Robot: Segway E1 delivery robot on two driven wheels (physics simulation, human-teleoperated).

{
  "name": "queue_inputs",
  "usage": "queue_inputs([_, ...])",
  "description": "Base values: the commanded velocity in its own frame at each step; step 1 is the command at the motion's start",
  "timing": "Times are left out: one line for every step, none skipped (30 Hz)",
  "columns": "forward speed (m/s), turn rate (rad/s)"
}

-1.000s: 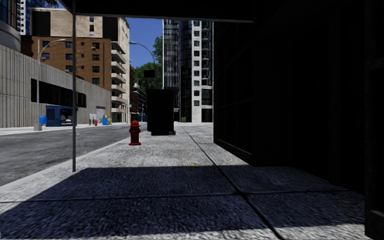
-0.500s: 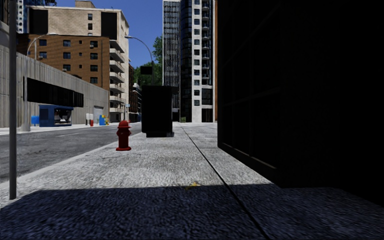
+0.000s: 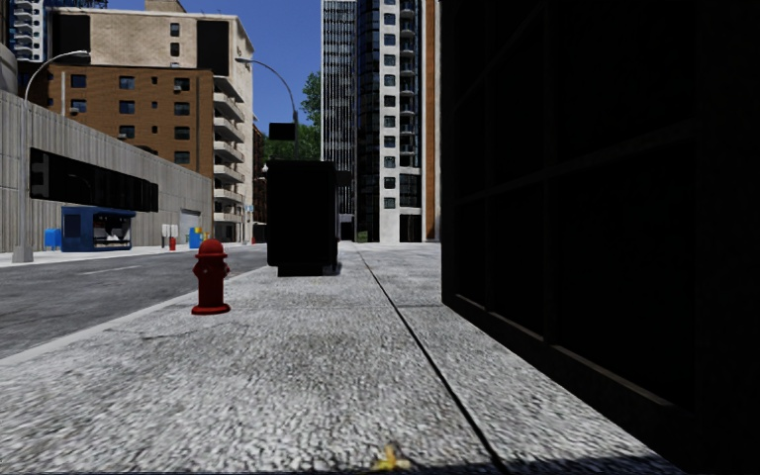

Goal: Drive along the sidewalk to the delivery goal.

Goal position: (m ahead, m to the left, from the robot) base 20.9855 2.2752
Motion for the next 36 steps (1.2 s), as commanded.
queue_inputs([2.0,0.0])
queue_inputs([2.0,0.0])
queue_inputs([2.0,0.0])
queue_inputs([2.0,0.0])
queue_inputs([2.0,0.0])
queue_inputs([2.0,0.0])
queue_inputs([2.0,0.0])
queue_inputs([2.0,0.0])
queue_inputs([2.0,0.0])
queue_inputs([2.0,0.0])
queue_inputs([2.0,0.0])
queue_inputs([2.0,0.0])
queue_inputs([2.0,0.0])
queue_inputs([2.0,0.0])
queue_inputs([2.0,0.0])
queue_inputs([2.0,0.0])
queue_inputs([2.0,0.0])
queue_inputs([2.0,0.0])
queue_inputs([2.0,0.0])
queue_inputs([2.0,0.0])
queue_inputs([2.0,0.0])
queue_inputs([2.0,0.0])
queue_inputs([2.0,0.0])
queue_inputs([2.0,0.0])
queue_inputs([2.0,0.0])
queue_inputs([2.0,0.0])
queue_inputs([2.0,0.0])
queue_inputs([2.0,0.0])
queue_inputs([2.0,0.0])
queue_inputs([2.0,0.0])
queue_inputs([2.0,0.0])
queue_inputs([2.0,0.0])
queue_inputs([2.0,0.0])
queue_inputs([2.0,0.0])
queue_inputs([2.0,0.0])
queue_inputs([2.0,0.0])
